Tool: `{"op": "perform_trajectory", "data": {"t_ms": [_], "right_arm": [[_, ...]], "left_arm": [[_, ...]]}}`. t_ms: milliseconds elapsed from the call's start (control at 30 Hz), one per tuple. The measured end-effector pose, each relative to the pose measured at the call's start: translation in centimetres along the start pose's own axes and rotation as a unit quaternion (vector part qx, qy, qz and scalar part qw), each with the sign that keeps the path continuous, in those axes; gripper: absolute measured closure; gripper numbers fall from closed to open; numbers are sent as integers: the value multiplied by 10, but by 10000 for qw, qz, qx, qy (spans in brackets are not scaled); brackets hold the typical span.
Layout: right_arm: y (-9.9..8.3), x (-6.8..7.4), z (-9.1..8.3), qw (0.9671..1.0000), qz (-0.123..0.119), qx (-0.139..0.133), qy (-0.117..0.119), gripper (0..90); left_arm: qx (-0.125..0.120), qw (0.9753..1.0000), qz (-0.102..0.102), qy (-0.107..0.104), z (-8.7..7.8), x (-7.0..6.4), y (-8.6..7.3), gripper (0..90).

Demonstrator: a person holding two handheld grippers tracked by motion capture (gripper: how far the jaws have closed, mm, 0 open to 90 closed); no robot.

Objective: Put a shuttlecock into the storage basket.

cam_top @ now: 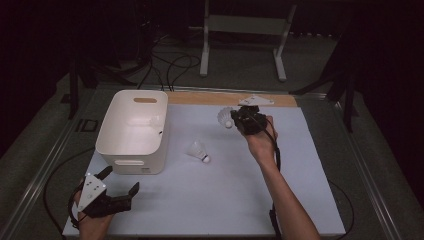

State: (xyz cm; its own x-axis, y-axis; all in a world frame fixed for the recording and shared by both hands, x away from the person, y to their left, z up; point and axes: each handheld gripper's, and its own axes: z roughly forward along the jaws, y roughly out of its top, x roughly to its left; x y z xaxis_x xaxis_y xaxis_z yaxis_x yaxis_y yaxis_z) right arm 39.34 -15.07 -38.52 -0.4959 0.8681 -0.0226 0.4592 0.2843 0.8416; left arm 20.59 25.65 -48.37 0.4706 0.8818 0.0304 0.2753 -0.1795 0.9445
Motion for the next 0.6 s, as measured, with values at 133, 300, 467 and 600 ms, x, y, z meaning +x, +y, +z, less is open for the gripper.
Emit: {"op": "perform_trajectory", "data": {"t_ms": [133, 300, 467, 600], "right_arm": [[2, 2, 0, 10000, -18, -16, 19, 892], [5, 5, 0, 10000, -34, -35, 52, 892], [7, 8, 1, 9999, -78, -54, 70, 892], [9, 11, 1, 9999, -80, -65, 91, 892]], "left_arm": [[-4, 10000, -6, 0, 0, 0, 0, 0], [-3, 10000, -2, -5, 0, 0, 0, 0], [-3, 10000, -4, -6, 0, 0, 0, 0], [-6, 10000, -10, -10, 0, 0, 0, 0]]}}
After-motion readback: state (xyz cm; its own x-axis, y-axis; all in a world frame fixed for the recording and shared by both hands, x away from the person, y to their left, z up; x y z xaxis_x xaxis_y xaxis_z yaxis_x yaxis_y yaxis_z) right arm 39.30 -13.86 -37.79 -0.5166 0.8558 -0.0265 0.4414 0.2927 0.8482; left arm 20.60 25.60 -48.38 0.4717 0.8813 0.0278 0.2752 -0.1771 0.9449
